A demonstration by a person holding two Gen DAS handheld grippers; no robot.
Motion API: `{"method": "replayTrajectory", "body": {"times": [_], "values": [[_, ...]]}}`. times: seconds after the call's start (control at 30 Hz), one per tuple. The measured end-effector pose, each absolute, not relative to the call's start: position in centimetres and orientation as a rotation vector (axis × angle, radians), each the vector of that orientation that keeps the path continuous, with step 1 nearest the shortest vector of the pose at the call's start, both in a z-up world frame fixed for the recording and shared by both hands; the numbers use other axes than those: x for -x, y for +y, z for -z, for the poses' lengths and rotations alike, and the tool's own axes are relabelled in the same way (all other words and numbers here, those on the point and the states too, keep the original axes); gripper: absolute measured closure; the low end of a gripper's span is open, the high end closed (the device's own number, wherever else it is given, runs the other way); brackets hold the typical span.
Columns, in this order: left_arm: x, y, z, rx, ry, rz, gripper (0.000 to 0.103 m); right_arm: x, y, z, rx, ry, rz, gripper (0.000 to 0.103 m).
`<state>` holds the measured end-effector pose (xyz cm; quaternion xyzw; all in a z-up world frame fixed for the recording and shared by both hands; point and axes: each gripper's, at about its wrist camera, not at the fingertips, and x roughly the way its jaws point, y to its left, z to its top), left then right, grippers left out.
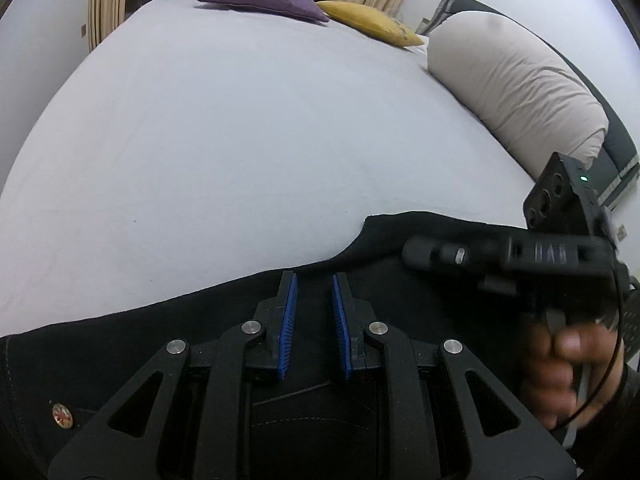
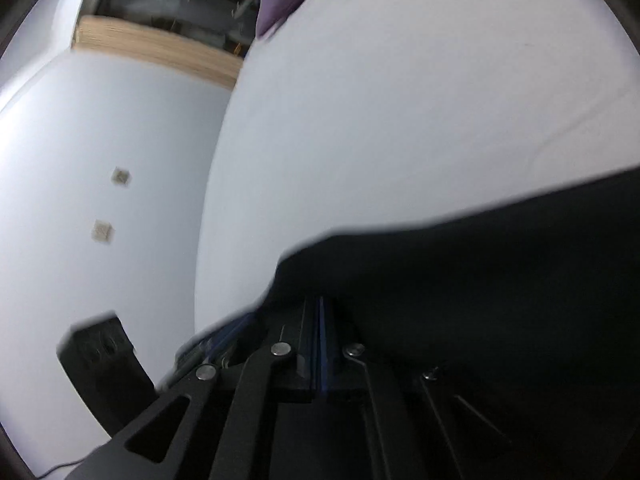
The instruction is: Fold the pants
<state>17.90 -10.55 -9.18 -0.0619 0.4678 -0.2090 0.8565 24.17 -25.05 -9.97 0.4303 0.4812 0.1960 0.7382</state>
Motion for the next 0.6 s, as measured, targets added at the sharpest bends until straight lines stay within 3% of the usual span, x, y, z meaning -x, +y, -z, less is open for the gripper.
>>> {"method": "replayTrajectory", "body": {"times": [0.27, 0.43, 0.6], "values": [[-17.9, -9.7, 9.6, 0.123, 0.960, 0.441, 0.085, -20.0, -40.6, 10.4, -0.985, 0.811, 0.023, 0.103], [-17.1, -10.0, 9.0, 0.124, 0.946, 0.426, 0.085, -11.8, -50.4, 10.0, -0.989, 0.693, 0.352, 0.103], [-14.6, -10.4, 8.6, 0.098, 0.924, 0.400, 0.085, -5.7, -54.7, 8.8, -0.917, 0.684, 0.514, 0.103]]}}
